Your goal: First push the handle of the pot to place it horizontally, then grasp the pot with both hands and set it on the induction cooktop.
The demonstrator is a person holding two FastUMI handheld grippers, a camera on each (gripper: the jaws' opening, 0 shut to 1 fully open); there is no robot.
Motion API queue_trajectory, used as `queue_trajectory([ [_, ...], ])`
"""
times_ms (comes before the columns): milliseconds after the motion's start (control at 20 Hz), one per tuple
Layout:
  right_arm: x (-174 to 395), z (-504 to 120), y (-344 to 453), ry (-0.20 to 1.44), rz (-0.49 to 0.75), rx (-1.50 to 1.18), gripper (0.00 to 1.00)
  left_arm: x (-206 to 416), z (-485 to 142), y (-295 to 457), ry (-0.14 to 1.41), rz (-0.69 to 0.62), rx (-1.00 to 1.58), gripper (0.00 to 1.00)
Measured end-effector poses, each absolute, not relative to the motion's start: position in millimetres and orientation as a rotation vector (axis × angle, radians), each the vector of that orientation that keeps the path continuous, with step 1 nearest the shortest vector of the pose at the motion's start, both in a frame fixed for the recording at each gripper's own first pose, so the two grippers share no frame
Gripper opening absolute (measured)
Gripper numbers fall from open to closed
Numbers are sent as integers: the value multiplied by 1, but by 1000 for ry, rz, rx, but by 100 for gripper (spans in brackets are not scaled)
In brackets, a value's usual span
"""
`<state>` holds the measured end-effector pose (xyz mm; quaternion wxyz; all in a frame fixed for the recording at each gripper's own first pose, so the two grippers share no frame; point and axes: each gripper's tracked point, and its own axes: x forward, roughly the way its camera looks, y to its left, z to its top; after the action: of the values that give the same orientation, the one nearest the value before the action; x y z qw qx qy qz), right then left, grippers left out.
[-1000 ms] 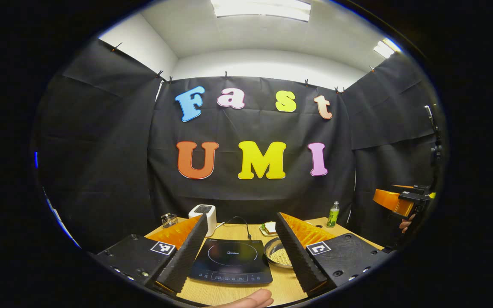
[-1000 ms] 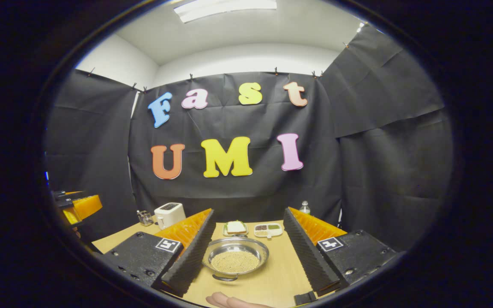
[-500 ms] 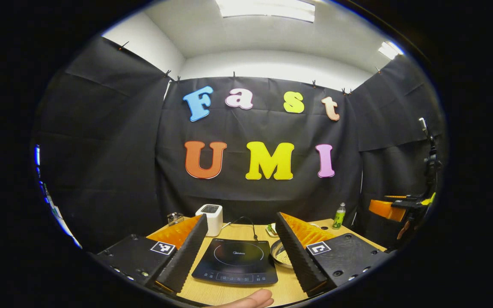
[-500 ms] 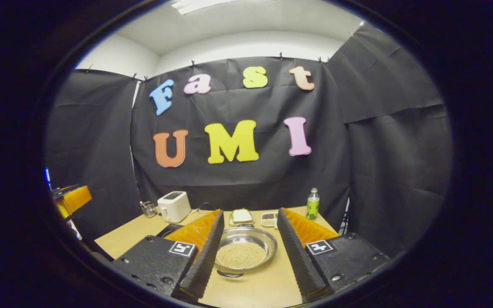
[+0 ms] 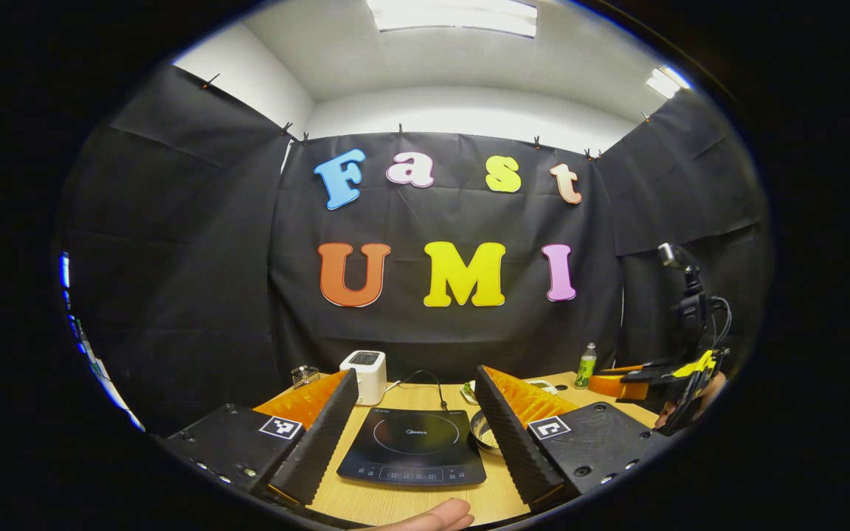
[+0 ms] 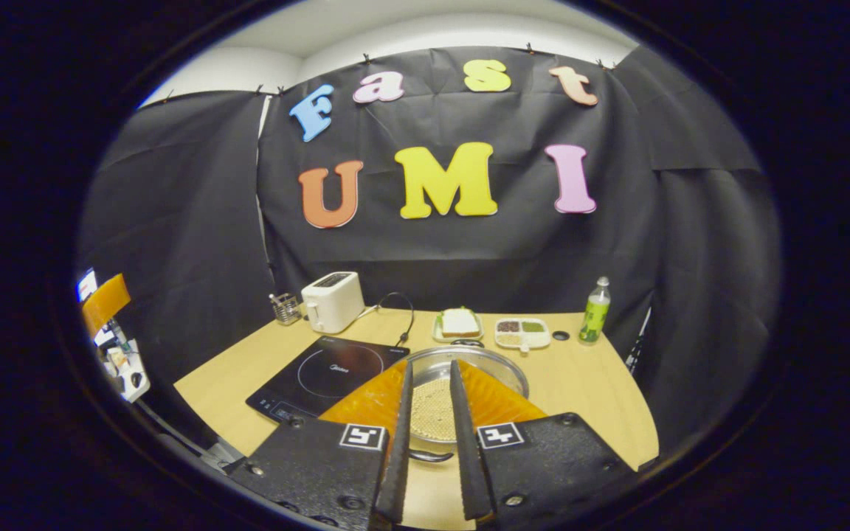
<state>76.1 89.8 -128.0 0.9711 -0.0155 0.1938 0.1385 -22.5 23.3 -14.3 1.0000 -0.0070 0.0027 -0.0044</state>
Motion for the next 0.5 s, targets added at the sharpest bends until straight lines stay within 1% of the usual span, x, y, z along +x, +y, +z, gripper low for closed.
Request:
queue_trajectory([
  [100,82,-142,95,416,277,-37,24,-26,-14,27,1,-5,-20,95],
  [150,85,-150,98,431,273,-32,17,-28,-15,29,0,-5,-20,95],
  [200,89,-161,103,455,272,-28,15,-31,-15,31,-1,-6,-14,95],
  [350,98,-195,115,543,276,-22,4,-38,-12,48,-16,24,-9,95],
  [450,102,-221,127,630,286,2,4,-40,-13,58,-29,51,-5,95],
  [500,103,-233,135,670,296,14,1,-42,-12,64,-35,68,1,95],
])
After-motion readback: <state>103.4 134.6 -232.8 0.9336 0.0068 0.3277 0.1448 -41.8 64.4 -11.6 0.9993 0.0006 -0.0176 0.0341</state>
